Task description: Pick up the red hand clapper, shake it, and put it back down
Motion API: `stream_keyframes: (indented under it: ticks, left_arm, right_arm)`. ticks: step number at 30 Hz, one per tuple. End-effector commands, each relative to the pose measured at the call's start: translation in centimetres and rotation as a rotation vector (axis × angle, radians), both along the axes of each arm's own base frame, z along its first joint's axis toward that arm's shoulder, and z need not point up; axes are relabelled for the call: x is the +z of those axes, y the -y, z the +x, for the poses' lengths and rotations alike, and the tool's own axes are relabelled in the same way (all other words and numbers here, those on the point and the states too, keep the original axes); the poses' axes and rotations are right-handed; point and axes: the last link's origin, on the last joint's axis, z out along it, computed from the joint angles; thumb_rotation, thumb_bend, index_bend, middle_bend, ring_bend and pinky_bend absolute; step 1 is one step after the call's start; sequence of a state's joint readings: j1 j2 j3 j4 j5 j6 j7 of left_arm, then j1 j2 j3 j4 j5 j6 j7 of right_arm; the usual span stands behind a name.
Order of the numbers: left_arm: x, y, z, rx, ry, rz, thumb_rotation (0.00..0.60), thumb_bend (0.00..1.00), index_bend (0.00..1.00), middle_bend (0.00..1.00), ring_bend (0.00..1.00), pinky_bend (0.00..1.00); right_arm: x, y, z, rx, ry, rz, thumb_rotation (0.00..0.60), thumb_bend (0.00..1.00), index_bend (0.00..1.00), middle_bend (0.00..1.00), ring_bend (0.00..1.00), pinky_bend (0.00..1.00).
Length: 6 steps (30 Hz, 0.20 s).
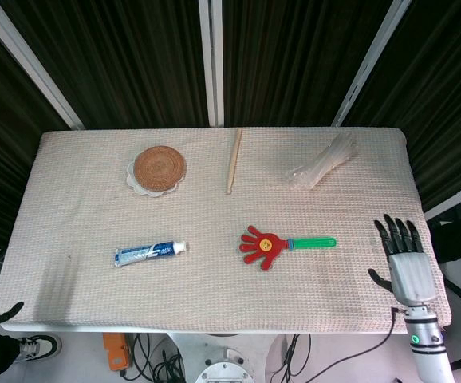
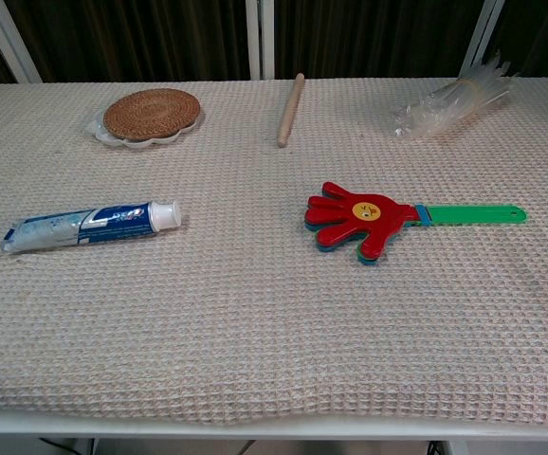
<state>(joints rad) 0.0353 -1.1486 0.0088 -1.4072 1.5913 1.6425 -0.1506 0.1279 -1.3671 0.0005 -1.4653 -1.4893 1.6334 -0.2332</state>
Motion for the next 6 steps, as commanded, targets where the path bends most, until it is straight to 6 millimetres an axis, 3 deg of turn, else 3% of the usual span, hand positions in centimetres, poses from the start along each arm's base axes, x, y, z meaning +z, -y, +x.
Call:
stream_keyframes:
  ticks: [1, 6]
  left_arm:
    - [0.03, -0.05, 0.09, -0.002, -0.005, -0.004, 0.600, 0.10, 0.08, 0.02, 0.00, 0.03]
    - [-0.06, -0.21, 0.09, 0.000, -0.027, -0.012, 0.600, 0.10, 0.08, 0.02, 0.00, 0.03]
  right_arm:
    - [1.84, -3.31, -3.24, -0.114, -0.013, -0.070, 0.600, 0.05, 0.00, 0.00, 0.00, 0.00]
    - [2.36, -3.58, -4.18, -0.121, 0.004, -0.102, 0.600, 0.05, 0.00, 0.00, 0.00, 0.00]
